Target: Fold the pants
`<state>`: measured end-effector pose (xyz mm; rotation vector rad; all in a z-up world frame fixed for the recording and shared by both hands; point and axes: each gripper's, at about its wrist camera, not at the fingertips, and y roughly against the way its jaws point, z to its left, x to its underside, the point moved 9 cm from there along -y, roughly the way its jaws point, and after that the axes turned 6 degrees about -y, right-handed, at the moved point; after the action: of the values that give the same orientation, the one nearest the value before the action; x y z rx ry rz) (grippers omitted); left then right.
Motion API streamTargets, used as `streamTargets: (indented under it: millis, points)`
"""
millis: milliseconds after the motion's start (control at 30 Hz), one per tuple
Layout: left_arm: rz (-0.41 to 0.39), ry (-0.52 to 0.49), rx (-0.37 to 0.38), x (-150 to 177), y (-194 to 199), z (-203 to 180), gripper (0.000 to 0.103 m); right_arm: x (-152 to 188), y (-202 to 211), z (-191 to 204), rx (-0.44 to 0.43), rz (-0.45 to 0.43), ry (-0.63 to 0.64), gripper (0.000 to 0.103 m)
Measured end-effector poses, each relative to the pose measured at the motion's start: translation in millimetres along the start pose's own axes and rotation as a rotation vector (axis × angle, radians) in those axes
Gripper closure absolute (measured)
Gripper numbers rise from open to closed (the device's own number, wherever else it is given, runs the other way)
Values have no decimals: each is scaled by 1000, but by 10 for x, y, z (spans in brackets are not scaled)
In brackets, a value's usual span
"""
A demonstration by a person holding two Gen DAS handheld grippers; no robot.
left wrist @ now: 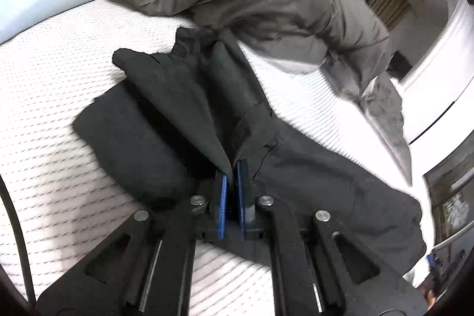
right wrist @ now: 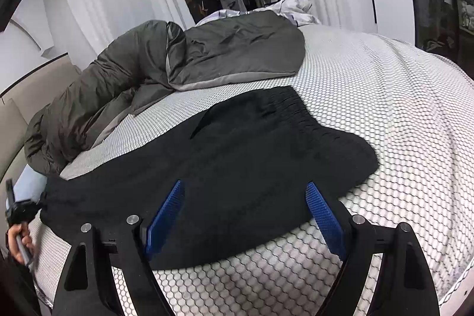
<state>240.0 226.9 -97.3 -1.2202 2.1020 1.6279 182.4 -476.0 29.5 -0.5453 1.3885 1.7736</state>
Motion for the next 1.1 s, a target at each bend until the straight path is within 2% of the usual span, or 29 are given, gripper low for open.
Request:
streamTargets:
  millis: [67, 100, 233, 333, 367, 433, 533, 600, 700, 767, 800, 833, 867, 933, 1000, 1100]
  points:
    - [50, 0, -34, 95, -70, 98, 98, 15, 21, -52, 3, 4, -12, 17]
    - [61, 19, -27, 130, -72, 132, 97, 25, 30, -90, 7, 8, -23, 17]
    - [15, 64, -39, 182, 98, 245, 95, 78, 129, -234, 10, 22, -62, 17]
    - [32, 79, -6, 296, 172, 308, 95, 111, 206, -393, 30, 19, -72, 17]
    - [30, 92, -1, 298, 174, 332, 91, 135, 213, -454, 26, 27, -88, 17]
    - [37, 166, -3, 268, 126, 496, 74, 164, 188, -533, 6, 46, -127, 17]
    - [46, 264, 10, 184, 16, 656, 63, 221, 123, -568, -52, 79, -192, 17]
    - [63, 297, 17, 103, -99, 699, 62, 258, 55, -558, -87, 105, -225, 17]
    - [53, 326, 4, -35, -227, 745, 62, 293, -155, -545, -127, 151, -258, 17]
    - [36, 344, -22, -100, -276, 794, 76, 279, -332, -550, -145, 169, -302, 17]
    - [27, 349, -28, -123, -302, 809, 89, 249, -402, -542, -147, 167, -318, 17]
    - [19, 345, -28, -139, -323, 814, 97, 201, -476, -524, -153, 161, -330, 18]
    - [6, 332, -27, -145, -327, 791, 98, 153, -568, -499, -159, 158, -349, 22]
    - [-18, 301, -44, -169, -322, 750, 100, 75, -743, -474, -159, 167, -404, 45]
    - [-35, 295, -41, -129, -213, 755, 101, 32, -840, -516, -141, 166, -444, 81]
    - [-60, 296, -26, 28, 64, 793, 101, 35, -749, -542, -169, 133, -485, 97]
